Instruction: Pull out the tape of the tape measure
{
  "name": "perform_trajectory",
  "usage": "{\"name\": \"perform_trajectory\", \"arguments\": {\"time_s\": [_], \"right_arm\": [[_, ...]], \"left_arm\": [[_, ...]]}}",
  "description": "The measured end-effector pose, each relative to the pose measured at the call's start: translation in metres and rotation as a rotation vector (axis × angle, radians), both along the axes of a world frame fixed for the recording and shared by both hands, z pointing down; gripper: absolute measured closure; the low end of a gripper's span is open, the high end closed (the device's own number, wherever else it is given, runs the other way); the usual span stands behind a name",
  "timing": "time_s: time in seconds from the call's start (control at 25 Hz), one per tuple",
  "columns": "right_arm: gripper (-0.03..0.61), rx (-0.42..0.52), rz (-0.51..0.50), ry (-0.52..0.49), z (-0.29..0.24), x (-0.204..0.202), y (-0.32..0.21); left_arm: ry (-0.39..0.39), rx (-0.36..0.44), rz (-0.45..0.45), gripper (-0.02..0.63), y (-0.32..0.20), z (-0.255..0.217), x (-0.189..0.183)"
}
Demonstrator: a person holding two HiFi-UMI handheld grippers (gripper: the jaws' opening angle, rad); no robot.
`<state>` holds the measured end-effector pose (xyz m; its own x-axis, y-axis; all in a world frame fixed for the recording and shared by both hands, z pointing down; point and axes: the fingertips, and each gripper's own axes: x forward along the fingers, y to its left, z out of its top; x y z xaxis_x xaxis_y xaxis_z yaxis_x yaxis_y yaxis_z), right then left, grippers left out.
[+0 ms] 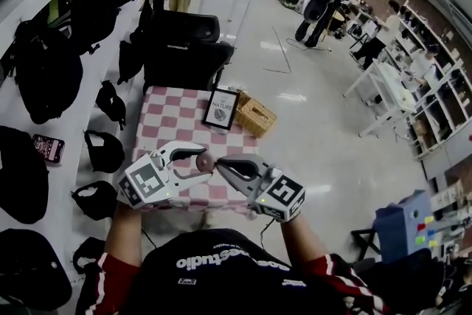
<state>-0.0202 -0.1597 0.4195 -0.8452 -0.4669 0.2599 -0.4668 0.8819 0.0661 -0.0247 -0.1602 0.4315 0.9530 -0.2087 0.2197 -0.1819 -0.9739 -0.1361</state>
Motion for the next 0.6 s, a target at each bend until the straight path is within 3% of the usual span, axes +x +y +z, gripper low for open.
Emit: {"name": "perform_trajectory", "arguments": {"time_s": [0.36, 0.48, 0.6], "right_arm": [[0.569, 0.01, 0.058, -0.022, -0.006, 0.006, -0.01], [0.57, 0.015, 0.069, -0.018, -0.006, 0.01, -0.013], [0.57, 0.014, 0.117, -0.021, -0.007, 0.015, -0.018]], "left_arm": [[-0.03, 0.05, -0.125, 0.397, -0.016, 0.002, -0.012], [-0.007, 0.028, -0.136, 0.397, -0.019, 0.003, -0.016], [-0.044, 0.023, -0.169, 0.397, -0.023, 0.012, -0.019]]}}
